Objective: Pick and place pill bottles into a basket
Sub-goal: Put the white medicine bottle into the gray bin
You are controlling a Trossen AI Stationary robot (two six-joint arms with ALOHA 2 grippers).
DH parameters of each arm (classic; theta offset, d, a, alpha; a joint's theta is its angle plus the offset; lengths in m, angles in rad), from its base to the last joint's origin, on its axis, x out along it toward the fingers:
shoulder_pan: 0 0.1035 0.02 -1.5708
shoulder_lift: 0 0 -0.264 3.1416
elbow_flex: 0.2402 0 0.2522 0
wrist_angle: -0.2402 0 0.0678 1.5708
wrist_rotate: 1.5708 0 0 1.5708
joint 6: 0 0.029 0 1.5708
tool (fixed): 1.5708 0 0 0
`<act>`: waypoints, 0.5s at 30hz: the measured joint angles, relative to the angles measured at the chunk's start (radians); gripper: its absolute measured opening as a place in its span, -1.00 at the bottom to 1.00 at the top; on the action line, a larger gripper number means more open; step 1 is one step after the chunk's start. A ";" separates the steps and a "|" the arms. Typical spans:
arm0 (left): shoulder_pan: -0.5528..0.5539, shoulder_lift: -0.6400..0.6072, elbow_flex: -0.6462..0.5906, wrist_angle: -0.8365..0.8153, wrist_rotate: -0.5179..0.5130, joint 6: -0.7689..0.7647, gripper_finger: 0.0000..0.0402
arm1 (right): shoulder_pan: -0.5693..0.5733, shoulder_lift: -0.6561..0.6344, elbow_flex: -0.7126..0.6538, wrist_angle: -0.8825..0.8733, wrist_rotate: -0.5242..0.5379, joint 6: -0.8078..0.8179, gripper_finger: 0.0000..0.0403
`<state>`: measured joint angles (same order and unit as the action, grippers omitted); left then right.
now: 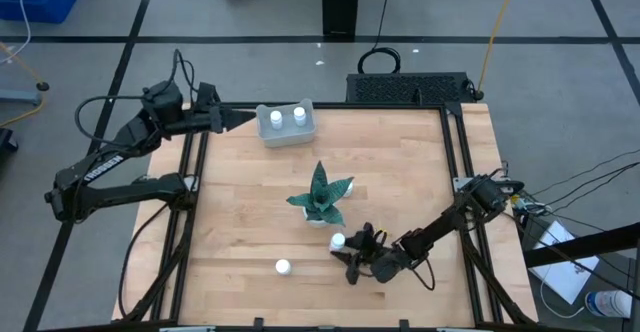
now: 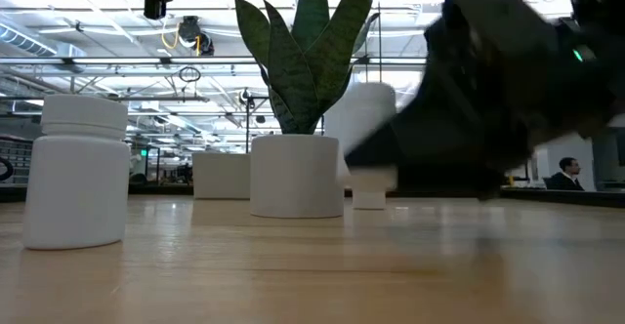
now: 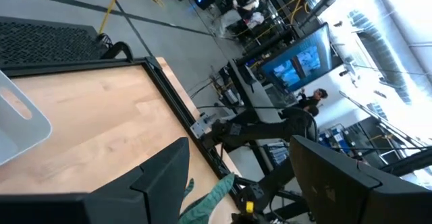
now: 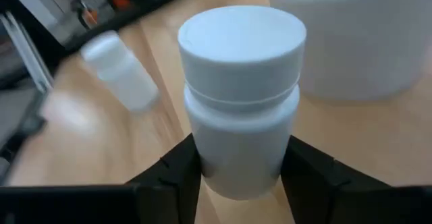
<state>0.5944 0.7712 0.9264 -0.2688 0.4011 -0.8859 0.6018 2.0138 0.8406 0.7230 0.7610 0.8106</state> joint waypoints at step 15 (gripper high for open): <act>-0.104 0.017 0.000 0.096 0.227 -0.174 0.30 | -0.002 -0.392 0.000 -0.031 -0.424 0.260 -0.24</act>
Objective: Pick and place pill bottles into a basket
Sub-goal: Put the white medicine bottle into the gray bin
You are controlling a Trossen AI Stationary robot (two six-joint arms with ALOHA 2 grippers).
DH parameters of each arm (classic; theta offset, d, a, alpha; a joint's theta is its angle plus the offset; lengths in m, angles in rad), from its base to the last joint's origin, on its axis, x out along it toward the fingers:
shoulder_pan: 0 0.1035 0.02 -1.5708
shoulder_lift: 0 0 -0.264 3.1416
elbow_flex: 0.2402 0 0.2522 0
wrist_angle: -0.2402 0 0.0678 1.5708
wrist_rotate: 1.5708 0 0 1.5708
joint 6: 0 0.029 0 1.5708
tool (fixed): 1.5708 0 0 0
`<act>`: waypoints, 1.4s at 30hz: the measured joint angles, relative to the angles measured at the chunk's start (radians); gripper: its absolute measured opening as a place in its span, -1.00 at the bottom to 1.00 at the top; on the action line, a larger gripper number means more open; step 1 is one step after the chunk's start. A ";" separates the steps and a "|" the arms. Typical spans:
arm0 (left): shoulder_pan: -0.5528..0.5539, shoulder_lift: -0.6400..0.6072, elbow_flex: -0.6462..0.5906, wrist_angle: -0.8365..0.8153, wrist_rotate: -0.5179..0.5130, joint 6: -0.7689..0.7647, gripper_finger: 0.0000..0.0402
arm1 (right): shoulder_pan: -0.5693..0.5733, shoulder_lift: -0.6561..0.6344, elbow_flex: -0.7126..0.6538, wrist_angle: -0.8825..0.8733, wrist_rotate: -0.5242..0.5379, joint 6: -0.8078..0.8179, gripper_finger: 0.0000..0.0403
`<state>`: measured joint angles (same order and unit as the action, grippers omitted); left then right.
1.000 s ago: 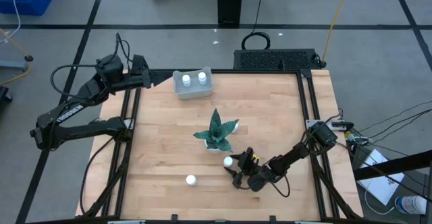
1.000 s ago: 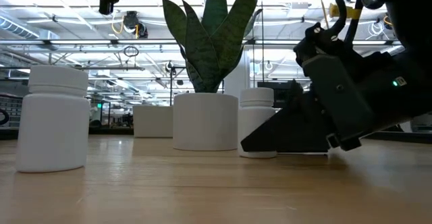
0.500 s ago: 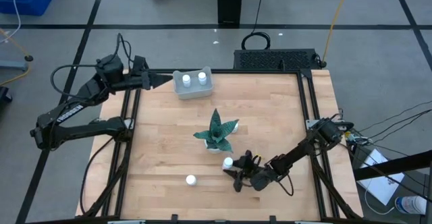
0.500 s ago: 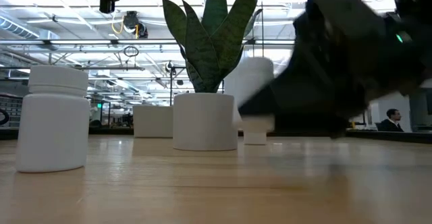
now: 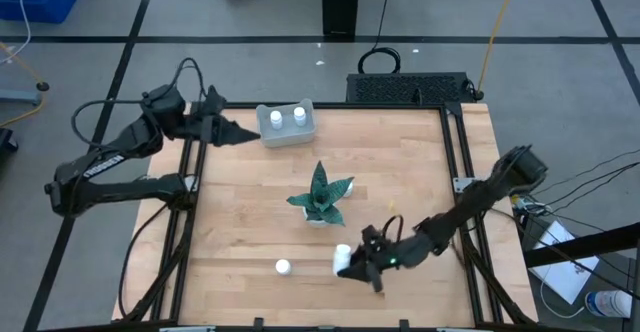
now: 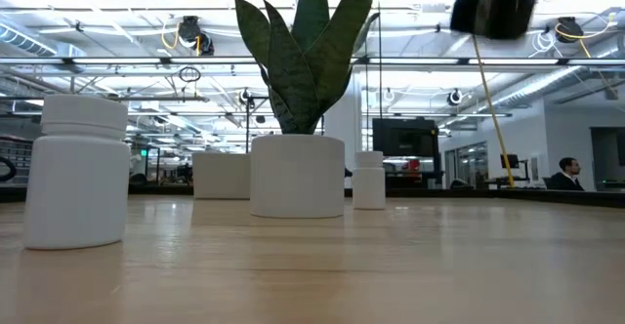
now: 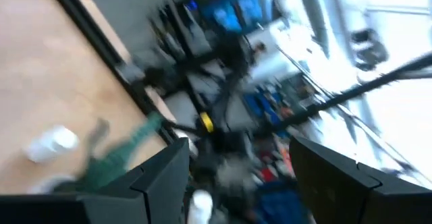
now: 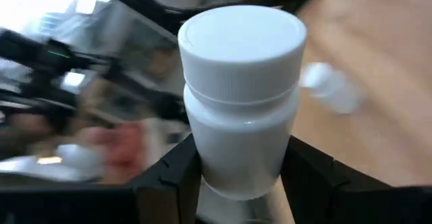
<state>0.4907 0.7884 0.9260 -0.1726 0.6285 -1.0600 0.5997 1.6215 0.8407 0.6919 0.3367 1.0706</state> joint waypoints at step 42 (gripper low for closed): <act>-0.468 0.839 0.324 0.669 0.122 -0.334 0.30 | -0.242 -0.329 0.001 0.023 -0.484 0.517 -0.24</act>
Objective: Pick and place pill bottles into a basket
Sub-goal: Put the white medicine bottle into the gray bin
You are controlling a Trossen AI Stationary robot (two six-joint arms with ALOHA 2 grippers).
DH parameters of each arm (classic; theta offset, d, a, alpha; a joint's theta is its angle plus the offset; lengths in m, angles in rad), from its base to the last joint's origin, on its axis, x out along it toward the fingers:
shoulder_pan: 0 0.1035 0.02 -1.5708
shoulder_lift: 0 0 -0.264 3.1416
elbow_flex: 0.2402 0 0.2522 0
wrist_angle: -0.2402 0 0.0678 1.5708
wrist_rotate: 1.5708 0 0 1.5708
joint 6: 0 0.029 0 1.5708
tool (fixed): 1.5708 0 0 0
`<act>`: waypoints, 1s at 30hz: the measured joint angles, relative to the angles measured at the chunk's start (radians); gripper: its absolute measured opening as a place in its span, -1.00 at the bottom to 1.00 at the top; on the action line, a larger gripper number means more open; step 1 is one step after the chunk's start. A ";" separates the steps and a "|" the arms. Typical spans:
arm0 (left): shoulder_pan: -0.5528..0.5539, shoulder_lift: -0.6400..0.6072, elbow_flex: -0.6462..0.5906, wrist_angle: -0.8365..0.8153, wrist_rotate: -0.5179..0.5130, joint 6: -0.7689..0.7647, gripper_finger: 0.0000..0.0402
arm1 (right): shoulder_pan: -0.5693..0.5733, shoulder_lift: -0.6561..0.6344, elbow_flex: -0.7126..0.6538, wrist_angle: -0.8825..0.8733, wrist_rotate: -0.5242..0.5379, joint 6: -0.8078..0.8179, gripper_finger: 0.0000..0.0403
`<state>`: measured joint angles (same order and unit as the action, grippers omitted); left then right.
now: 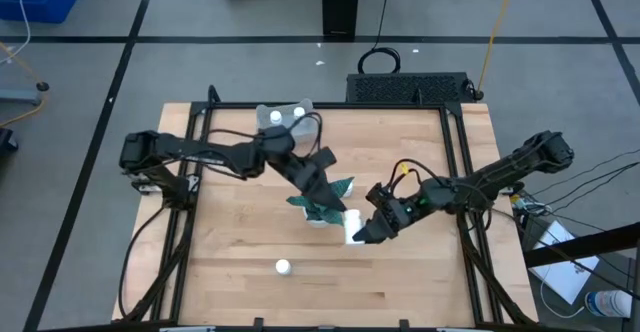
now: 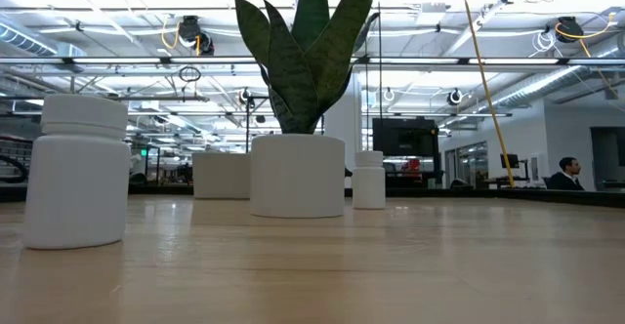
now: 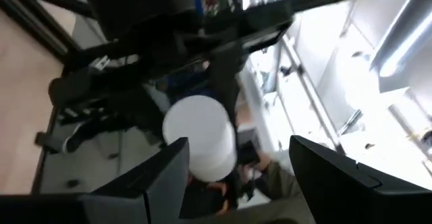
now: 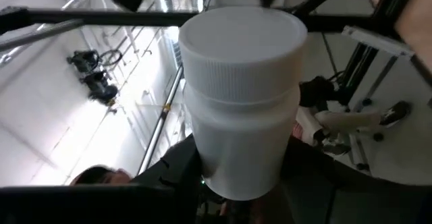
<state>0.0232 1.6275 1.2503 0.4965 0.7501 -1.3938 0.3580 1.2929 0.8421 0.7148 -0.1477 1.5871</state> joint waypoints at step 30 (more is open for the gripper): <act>-0.058 0.026 0.069 -0.211 -0.135 0.143 0.30 | -0.018 0.048 0.000 -0.026 -0.038 0.032 -0.24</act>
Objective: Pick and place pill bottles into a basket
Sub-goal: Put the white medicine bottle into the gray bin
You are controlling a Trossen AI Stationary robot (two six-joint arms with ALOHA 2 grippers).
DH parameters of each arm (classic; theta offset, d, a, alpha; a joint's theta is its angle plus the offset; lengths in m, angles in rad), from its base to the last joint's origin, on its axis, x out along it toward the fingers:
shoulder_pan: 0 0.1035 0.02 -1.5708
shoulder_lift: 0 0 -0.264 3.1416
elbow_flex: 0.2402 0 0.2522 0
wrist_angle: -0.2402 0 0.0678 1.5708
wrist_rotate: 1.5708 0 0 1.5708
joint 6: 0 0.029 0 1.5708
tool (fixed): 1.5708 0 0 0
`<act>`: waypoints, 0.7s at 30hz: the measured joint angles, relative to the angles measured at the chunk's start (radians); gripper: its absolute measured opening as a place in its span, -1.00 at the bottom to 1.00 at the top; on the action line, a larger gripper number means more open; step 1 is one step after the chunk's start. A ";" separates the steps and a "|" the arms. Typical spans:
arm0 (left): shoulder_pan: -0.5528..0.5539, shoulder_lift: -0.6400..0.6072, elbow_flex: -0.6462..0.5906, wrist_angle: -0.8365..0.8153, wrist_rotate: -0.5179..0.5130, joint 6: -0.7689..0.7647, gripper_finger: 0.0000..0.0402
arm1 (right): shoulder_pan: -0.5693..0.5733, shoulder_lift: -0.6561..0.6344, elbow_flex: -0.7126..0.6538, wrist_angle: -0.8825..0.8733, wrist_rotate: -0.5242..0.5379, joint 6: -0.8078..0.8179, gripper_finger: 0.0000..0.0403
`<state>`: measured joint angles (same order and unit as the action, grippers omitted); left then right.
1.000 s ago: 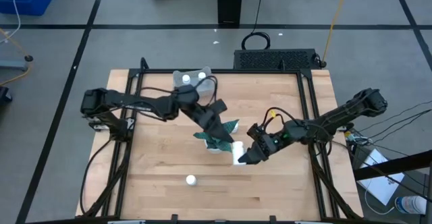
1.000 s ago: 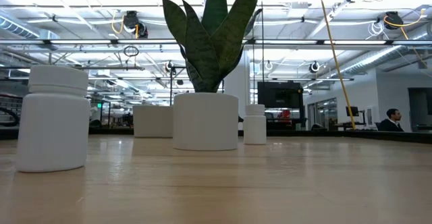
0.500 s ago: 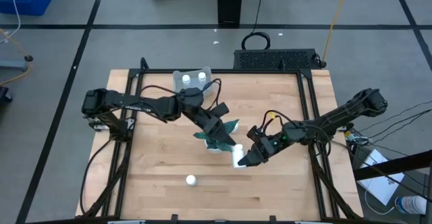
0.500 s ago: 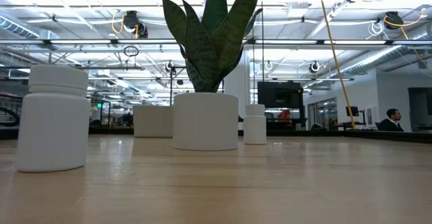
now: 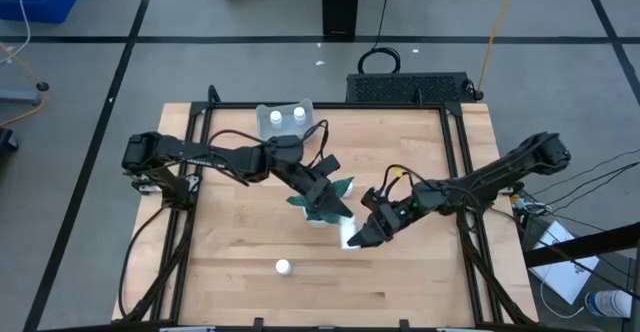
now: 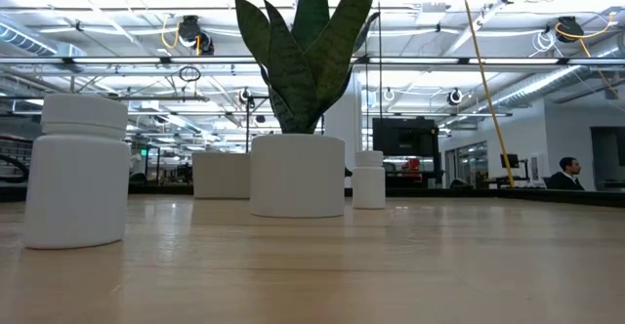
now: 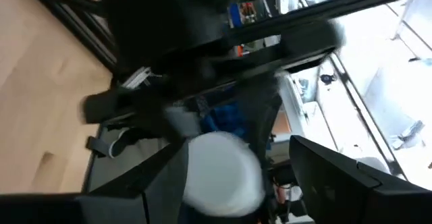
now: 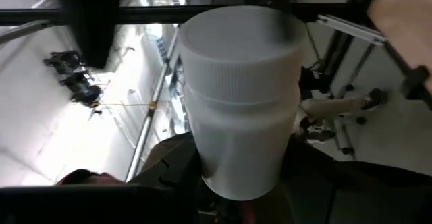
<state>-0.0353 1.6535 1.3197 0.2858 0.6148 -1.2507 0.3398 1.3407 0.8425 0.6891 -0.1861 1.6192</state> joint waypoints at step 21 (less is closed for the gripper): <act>-0.014 -0.001 0.000 -0.047 0.033 0.030 0.11 | 0.001 0.040 0.000 0.092 0.003 -0.020 -0.24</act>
<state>-0.0494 1.6524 1.3193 0.2389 0.6476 -1.2205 0.3412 1.3806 0.8421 0.7816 -0.1833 1.5993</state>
